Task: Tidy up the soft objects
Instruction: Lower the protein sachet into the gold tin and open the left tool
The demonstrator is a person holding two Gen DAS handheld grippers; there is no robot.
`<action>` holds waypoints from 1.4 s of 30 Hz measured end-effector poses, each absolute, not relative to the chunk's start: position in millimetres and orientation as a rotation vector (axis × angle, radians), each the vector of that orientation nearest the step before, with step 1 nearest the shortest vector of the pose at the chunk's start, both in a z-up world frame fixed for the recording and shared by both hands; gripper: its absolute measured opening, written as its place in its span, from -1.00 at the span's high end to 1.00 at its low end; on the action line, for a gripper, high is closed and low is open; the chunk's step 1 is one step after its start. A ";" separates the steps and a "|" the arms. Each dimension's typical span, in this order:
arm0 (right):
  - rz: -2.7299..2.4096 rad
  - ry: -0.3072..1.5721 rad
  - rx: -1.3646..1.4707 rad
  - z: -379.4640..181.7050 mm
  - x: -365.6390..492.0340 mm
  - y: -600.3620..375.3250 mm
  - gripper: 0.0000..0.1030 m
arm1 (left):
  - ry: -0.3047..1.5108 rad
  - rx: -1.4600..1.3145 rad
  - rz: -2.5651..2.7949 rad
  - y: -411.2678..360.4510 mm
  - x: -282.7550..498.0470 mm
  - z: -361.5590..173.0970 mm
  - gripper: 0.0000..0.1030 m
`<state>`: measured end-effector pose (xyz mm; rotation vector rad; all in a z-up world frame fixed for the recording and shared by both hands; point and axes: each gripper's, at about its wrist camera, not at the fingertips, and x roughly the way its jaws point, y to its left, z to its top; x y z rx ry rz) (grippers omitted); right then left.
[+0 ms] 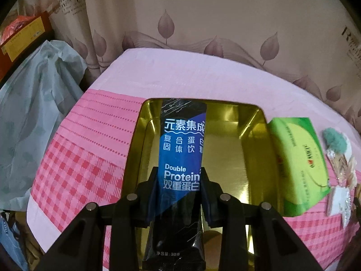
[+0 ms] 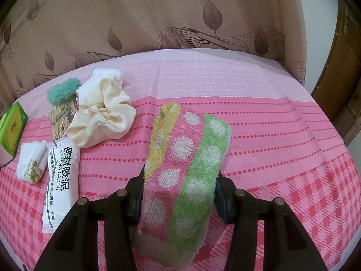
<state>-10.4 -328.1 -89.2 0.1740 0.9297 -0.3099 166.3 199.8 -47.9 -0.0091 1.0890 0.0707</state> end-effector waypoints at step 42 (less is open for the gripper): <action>-0.316 0.935 0.167 -89.1 -9.9 -328.0 0.08 | 0.993 0.013 0.156 214.8 86.8 -28.6 0.25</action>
